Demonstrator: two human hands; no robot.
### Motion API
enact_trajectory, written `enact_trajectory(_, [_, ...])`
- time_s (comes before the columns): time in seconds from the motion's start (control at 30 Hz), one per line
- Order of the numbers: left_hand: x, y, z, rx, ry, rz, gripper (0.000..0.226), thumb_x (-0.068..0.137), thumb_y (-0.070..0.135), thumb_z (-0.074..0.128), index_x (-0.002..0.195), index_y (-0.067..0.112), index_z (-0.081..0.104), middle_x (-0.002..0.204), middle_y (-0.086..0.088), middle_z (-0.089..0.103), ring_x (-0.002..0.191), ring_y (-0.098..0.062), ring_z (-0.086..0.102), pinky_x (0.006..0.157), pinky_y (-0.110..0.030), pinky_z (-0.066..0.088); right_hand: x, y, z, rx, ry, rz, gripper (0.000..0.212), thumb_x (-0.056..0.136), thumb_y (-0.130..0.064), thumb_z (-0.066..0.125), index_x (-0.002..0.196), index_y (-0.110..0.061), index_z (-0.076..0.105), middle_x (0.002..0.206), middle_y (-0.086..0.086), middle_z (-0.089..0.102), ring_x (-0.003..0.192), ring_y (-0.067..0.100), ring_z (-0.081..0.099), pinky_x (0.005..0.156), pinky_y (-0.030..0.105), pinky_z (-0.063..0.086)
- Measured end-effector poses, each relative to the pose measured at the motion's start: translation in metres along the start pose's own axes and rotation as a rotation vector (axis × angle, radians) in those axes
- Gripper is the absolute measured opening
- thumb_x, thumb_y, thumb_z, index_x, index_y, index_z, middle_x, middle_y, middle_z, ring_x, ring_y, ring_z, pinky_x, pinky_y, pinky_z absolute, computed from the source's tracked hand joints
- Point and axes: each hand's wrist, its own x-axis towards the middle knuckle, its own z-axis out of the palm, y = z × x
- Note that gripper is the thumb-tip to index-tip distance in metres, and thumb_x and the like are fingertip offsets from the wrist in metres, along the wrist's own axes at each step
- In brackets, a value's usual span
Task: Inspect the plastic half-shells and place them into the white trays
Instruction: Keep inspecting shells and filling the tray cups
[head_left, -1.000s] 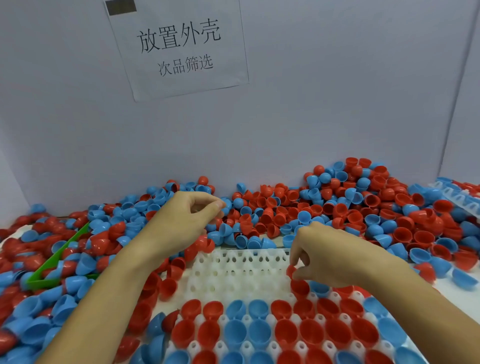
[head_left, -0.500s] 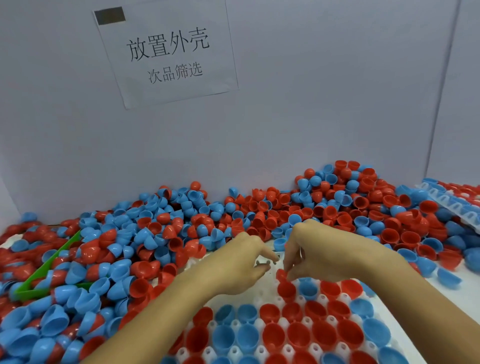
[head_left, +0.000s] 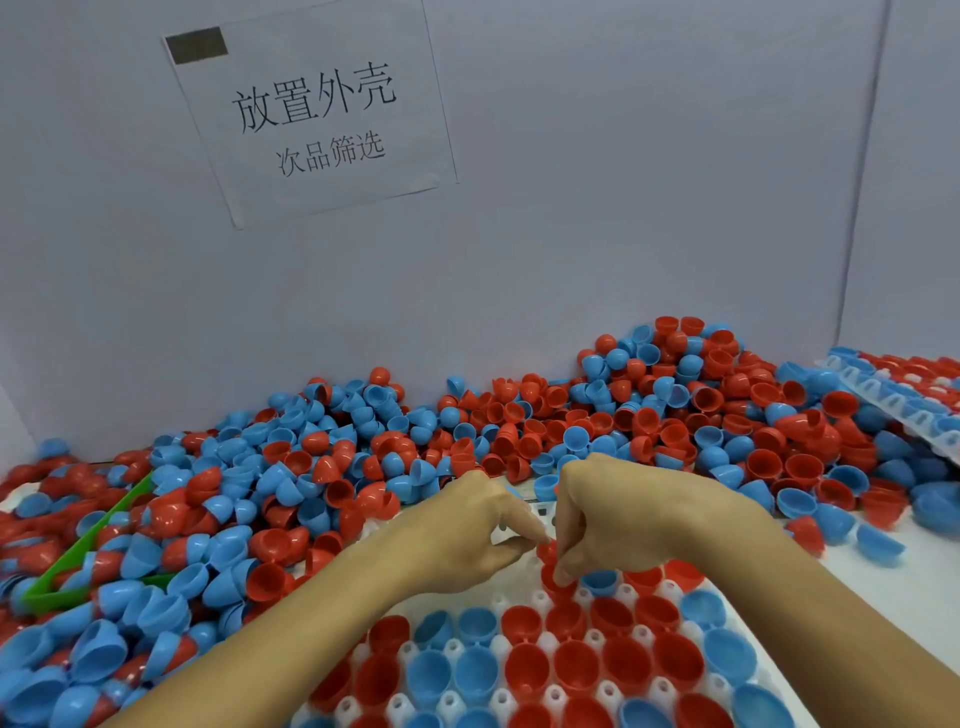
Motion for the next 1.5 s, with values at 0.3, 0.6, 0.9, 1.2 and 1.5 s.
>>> enact_trajectory(0.3, [-0.004, 0.004, 0.008, 0.066, 0.033, 0.005, 0.026, 0.095, 0.017, 0.056, 0.114, 0.02, 0.074, 0.118, 0.006, 0.068, 0.12, -0.005, 0.051, 0.108, -0.014, 0.027, 0.003, -0.002, 0.007, -0.031, -0.03, 0.033, 0.014, 0.086, -0.026, 0.075, 0.098, -0.019, 0.08, 0.099, -0.002, 0.075, 0.088, 0.015, 0.069, 0.082, 0.032, 0.059])
enact_trajectory(0.6, [0.002, 0.01, 0.012, -0.014, -0.01, -0.022, 0.023, 0.097, 0.015, 0.056, 0.098, 0.015, 0.079, 0.084, -0.005, 0.074, 0.082, -0.029, 0.064, 0.096, -0.018, 0.039, 0.005, 0.001, 0.009, -0.03, -0.039, 0.029, 0.015, 0.087, -0.025, 0.075, 0.1, -0.02, 0.08, 0.093, -0.003, 0.076, 0.079, 0.013, 0.067, 0.063, 0.015, 0.051])
enact_trajectory(0.9, [-0.003, 0.01, 0.014, -0.008, -0.066, -0.095, 0.025, 0.102, 0.023, 0.055, 0.112, 0.019, 0.076, 0.117, -0.008, 0.07, 0.115, -0.025, 0.059, 0.1, -0.044, 0.044, 0.007, 0.001, 0.01, -0.042, -0.027, 0.019, 0.014, 0.086, -0.026, 0.075, 0.098, -0.02, 0.08, 0.094, -0.003, 0.076, 0.085, 0.015, 0.069, 0.079, 0.029, 0.059])
enact_trajectory(1.2, [-0.012, 0.002, 0.009, -0.11, 0.242, -0.078, 0.027, 0.1, 0.028, 0.055, 0.121, 0.025, 0.072, 0.126, 0.011, 0.068, 0.124, 0.012, 0.05, 0.108, -0.012, 0.037, 0.0, 0.007, -0.004, 0.046, 0.04, -0.018, 0.013, 0.089, -0.03, 0.073, 0.095, -0.021, 0.08, 0.094, -0.01, 0.076, 0.081, 0.008, 0.069, 0.078, 0.027, 0.059])
enact_trajectory(1.5, [-0.031, -0.065, -0.031, 0.372, -0.05, -0.843, 0.038, 0.096, 0.05, 0.05, 0.13, 0.034, 0.049, 0.139, -0.008, 0.04, 0.138, -0.036, 0.026, 0.103, -0.047, 0.044, -0.004, 0.009, -0.018, 0.088, 0.176, -0.062, 0.014, 0.093, -0.032, 0.068, 0.099, -0.027, 0.079, 0.097, -0.016, 0.075, 0.083, 0.003, 0.069, 0.082, 0.028, 0.06])
